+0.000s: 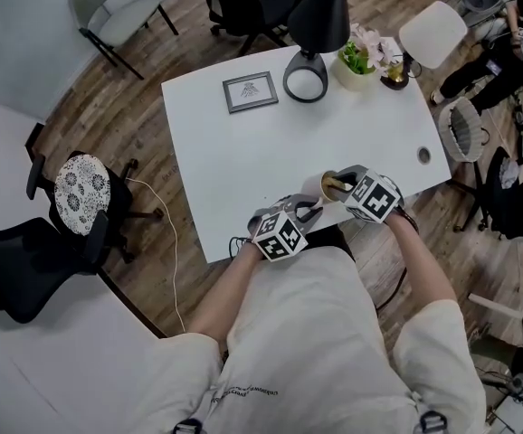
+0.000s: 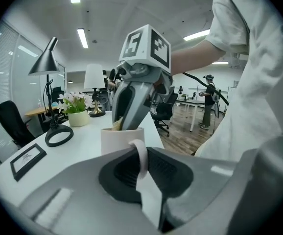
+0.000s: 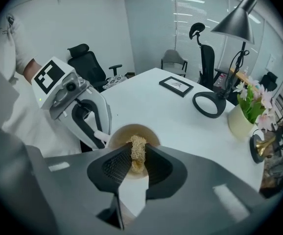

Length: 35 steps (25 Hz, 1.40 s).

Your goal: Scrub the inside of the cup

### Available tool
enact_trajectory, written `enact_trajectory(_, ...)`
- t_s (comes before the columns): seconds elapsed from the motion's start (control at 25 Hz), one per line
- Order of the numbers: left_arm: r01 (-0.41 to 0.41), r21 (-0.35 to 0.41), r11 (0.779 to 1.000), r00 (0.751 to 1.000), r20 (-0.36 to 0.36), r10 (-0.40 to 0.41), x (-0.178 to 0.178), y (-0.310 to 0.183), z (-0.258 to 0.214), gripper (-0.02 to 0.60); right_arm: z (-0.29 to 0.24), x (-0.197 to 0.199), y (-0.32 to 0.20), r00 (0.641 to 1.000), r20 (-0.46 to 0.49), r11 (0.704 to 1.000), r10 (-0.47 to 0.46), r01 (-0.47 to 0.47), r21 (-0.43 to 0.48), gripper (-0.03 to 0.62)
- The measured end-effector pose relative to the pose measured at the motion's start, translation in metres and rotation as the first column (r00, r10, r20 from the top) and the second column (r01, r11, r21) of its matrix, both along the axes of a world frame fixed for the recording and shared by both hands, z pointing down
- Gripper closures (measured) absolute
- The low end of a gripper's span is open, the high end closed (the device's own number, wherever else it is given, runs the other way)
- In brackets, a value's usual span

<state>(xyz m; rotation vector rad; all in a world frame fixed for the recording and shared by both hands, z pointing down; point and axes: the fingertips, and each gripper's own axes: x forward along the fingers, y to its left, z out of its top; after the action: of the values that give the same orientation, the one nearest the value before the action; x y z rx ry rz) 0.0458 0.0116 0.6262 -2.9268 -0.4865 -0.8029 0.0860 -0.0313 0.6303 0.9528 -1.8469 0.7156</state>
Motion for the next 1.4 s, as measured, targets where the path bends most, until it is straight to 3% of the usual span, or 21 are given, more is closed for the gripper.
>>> enact_trajectory(0.2,0.015,-0.014,1.000,1.000,-0.002,-0.015,-0.003,-0.004,0.000,0.551,0.002,-0.006,0.013,0.999,0.035,0.998,-0.011,0.013,-0.066,0.494)
enact_trajectory(0.36,-0.017,0.004,1.000,1.000,-0.003,0.017,-0.004,0.004,0.000,0.551,0.001,-0.013,0.023,0.987,0.158,0.988,0.014,0.010,-0.152,0.494)
enact_trajectory(0.48,-0.012,-0.002,1.000,1.000,-0.005,0.012,-0.005,0.008,-0.001,0.551,-0.007,-0.017,0.028,0.970,0.240,0.987,0.046,-0.006,-0.162,0.496)
enact_trajectory(0.8,-0.037,0.013,0.999,0.998,-0.040,0.038,0.001,0.007,-0.016,0.558,-0.041,-0.016,0.012,0.948,0.297,0.994,0.111,-0.108,-0.027,0.496)
enact_trajectory(1.0,-0.032,0.022,0.999,0.997,-0.068,0.034,0.005,0.004,-0.029,0.565,-0.064,-0.012,-0.011,0.914,0.371,0.976,0.165,-0.206,0.072,0.496)
enact_trajectory(1.2,-0.046,0.023,0.999,0.994,-0.095,0.048,0.007,0.004,-0.044,0.565,-0.073,-0.002,-0.028,0.915,0.356,0.956,0.190,-0.254,0.145,0.496)
enact_trajectory(1.4,-0.058,-0.076,0.995,0.988,-0.145,0.047,0.004,0.002,-0.059,0.568,-0.080,0.006,-0.038,0.920,0.340,0.948,0.194,-0.265,0.175,0.496)
